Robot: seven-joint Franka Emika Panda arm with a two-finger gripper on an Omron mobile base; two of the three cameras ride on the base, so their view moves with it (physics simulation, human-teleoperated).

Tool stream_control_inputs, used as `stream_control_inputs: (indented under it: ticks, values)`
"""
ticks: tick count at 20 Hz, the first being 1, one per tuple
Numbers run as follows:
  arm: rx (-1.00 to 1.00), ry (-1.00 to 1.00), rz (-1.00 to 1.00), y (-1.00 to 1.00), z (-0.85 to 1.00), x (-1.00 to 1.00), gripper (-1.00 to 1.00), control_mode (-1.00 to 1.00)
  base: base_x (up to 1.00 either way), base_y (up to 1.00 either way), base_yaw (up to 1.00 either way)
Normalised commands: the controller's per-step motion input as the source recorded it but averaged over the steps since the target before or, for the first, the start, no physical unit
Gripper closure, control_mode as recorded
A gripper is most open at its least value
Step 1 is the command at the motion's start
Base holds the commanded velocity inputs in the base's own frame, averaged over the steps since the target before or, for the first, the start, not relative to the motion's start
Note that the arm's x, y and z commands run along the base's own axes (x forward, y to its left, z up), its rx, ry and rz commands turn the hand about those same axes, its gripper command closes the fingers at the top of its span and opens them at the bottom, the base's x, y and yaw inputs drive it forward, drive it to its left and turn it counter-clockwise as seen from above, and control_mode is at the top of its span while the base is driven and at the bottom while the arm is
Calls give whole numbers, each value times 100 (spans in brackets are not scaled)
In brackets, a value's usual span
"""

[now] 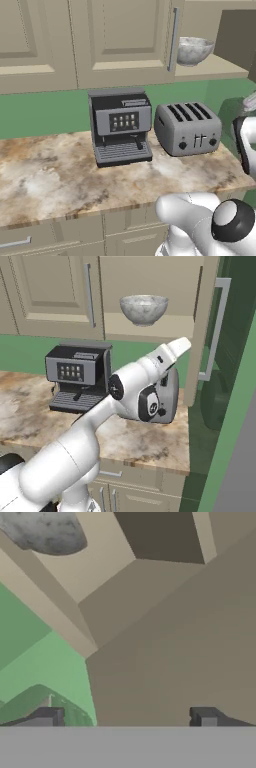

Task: Move the bowls from the cabinet to the plates on the dining table.

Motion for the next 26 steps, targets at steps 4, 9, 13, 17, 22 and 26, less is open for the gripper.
stream_control_inputs:
  ticks: [4,9,13,17,22,26]
  values:
    - [0,0,0,58,0,0,-100,-100,0,0,0]
    - [13,0,0,87,0,0,-100,-100,0,0,0]
    - [31,0,0,72,1,0,-100,-100,0,0,0]
    - [50,0,-2,50,23,0,-100,-100,0,0,0]
    - [65,0,-9,33,32,0,-100,-100,0,0,0]
    - [55,0,-7,16,28,0,-100,-100,0,0,0]
